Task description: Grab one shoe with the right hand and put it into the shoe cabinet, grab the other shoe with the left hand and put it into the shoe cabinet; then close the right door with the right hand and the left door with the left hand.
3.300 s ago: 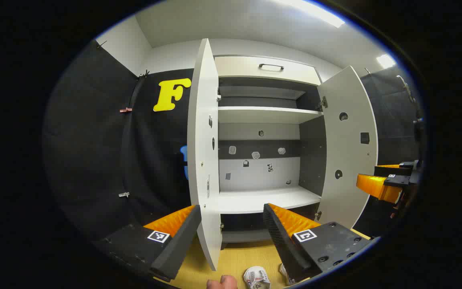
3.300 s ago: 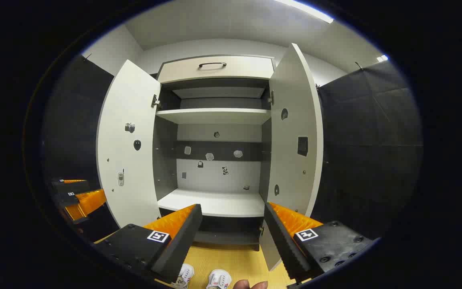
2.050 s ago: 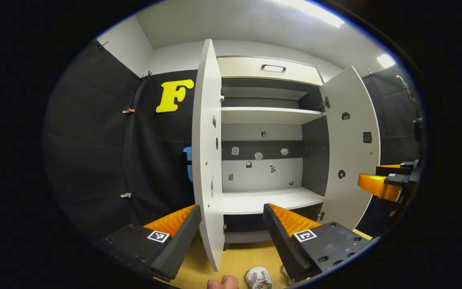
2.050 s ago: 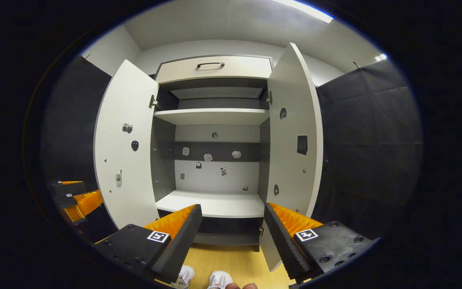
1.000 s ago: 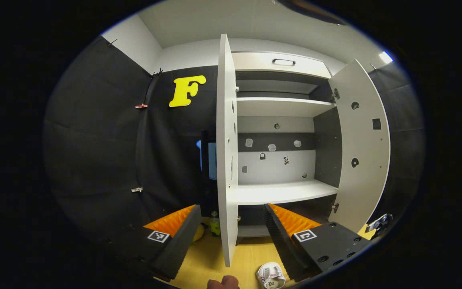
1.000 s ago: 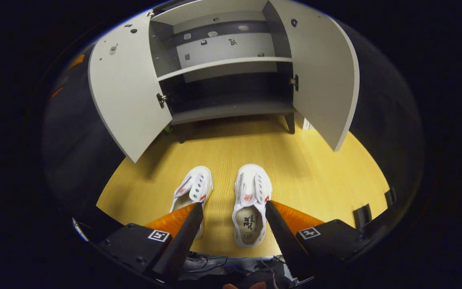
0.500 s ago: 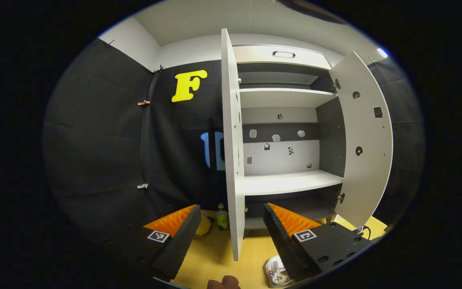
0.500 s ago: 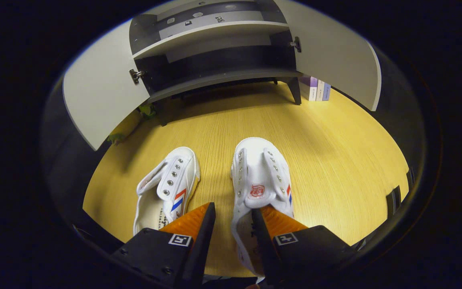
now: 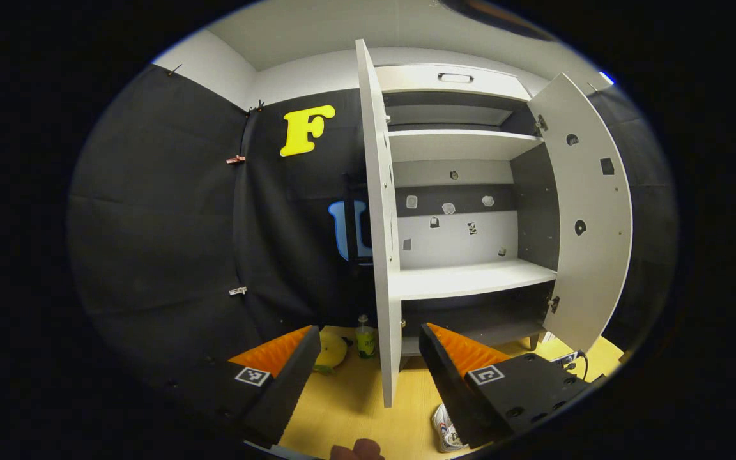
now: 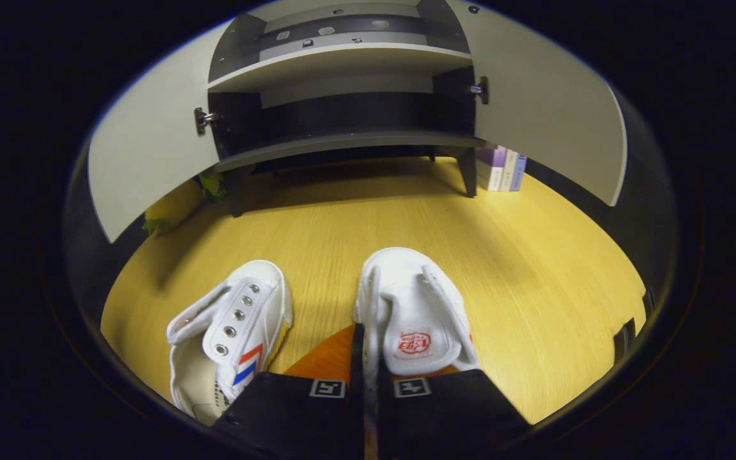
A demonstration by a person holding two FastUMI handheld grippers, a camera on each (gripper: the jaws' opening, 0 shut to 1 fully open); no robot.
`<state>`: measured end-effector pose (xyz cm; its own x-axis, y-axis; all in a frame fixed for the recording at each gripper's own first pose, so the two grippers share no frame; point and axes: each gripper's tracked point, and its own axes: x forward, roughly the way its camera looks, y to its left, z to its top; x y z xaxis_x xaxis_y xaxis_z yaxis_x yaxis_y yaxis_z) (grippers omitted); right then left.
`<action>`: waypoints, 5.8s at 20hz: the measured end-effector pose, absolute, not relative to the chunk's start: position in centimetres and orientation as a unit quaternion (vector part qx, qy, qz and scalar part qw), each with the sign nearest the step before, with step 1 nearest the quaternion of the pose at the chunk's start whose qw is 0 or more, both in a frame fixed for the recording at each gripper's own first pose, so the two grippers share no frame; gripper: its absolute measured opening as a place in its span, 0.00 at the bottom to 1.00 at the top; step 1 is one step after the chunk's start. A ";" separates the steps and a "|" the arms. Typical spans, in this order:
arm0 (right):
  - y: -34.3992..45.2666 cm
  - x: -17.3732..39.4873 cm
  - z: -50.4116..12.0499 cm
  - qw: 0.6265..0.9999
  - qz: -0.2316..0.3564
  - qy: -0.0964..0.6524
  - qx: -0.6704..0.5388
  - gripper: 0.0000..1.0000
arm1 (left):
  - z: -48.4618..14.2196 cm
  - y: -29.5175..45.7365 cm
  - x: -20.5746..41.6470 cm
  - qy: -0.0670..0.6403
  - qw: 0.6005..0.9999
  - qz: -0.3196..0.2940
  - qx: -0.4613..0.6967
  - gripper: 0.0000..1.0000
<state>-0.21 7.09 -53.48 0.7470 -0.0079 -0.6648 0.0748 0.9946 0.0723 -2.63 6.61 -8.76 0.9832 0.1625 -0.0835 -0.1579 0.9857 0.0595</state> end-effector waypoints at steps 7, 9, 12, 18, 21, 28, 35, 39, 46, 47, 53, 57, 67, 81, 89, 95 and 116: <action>5.9 0.2 -49.4 0.937 -0.017 0.341 0.074 0.06 | -8.0 6.7 -2.9 0.036 0.995 0.087 0.029 0.96; 5.7 0.4 -47.0 0.943 -0.007 0.325 0.074 0.06 | -7.8 6.6 -2.8 0.035 0.995 0.085 0.024 0.96; 5.8 0.6 -42.6 0.948 0.006 0.307 0.090 0.06 | -7.3 6.6 -2.9 0.029 0.996 0.082 0.027 0.96; 6.3 2.4 -31.3 0.961 0.030 0.256 0.097 0.05 | -6.9 6.2 -3.1 0.025 0.998 0.065 0.005 0.96; 6.5 4.6 -26.0 0.968 0.025 0.232 0.096 0.05 | -6.7 6.1 -3.2 0.023 0.998 0.057 0.009 0.96; 7.0 13.0 -14.9 0.980 0.025 0.173 0.098 0.05 | -7.0 5.3 -3.3 0.026 0.999 0.037 0.006 0.96; 5.7 25.2 -9.9 0.988 0.014 0.143 0.063 0.06 | -7.2 3.8 -2.7 0.032 0.999 0.029 -0.008 0.96; 4.0 31.9 -11.1 0.986 0.002 0.165 0.040 0.05 | -7.2 3.1 -1.7 0.033 0.999 0.034 -0.013 0.96; 2.7 41.4 -17.2 0.975 -0.003 0.223 -0.018 0.05 | -7.5 2.7 0.5 0.031 0.998 0.057 -0.014 0.96; 2.8 42.4 -17.9 0.973 -0.001 0.230 -0.020 0.05 | -7.5 2.7 0.7 0.033 0.998 0.060 -0.012 0.96; 3.3 46.4 -21.8 0.958 -0.002 0.280 -0.067 0.05 | -8.2 2.6 1.8 0.042 0.996 0.076 -0.015 0.96; 3.2 47.0 -23.3 0.950 -0.013 0.302 -0.077 0.06 | -8.4 2.8 2.1 0.046 0.996 0.080 -0.016 0.96; 4.7 43.5 -22.3 0.943 0.007 0.327 -0.060 0.90 | -7.9 2.0 1.7 0.038 0.997 0.061 -0.025 0.96; 5.6 30.4 -8.3 0.988 0.036 0.147 0.017 0.98 | -8.8 2.7 -1.1 0.034 0.997 0.059 -0.027 0.96; 5.4 17.3 -6.2 0.995 0.063 0.067 0.050 0.98 | -11.7 1.3 -1.8 0.031 0.999 0.028 -0.030 0.96; 4.7 10.9 -8.1 0.995 0.071 0.061 0.038 0.98 | -19.6 -1.5 -3.3 0.085 0.996 -0.012 0.009 0.96; 0.3 3.2 -11.0 0.992 0.058 0.113 -0.001 0.98 | -46.8 -6.6 1.3 0.290 0.955 -0.058 0.000 0.73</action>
<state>3.15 0.31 -11.04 0.9678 0.1145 -0.2240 -0.1151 0.9933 0.0103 1.32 -6.56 -46.76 0.8246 -0.1104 -0.5548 0.1099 0.9933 -0.0343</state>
